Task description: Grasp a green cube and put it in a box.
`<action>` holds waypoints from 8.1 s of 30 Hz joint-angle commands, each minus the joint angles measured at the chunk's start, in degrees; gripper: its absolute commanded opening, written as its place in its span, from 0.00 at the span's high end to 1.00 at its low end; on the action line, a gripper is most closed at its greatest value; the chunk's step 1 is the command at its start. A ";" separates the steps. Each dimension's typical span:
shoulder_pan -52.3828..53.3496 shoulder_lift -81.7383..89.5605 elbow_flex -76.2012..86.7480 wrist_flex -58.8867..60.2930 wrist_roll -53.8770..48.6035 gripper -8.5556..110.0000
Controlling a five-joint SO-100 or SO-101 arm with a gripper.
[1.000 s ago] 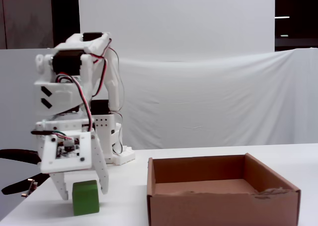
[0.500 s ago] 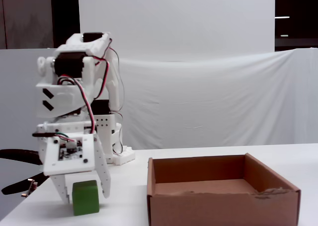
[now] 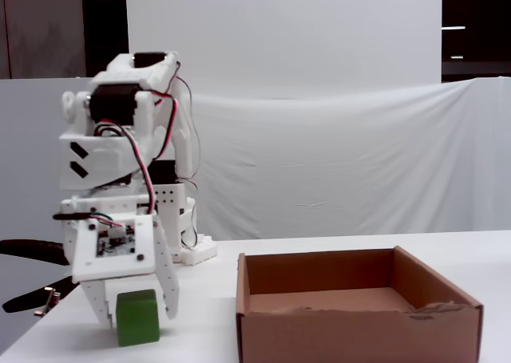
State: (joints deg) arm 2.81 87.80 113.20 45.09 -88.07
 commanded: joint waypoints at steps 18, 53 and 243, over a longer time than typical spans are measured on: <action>-0.18 4.13 1.67 -2.55 -1.32 0.81; -32.61 25.31 -7.82 14.15 16.61 0.82; 5.36 94.66 57.13 25.22 34.80 0.75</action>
State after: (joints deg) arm 8.53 182.20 170.60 70.05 -53.61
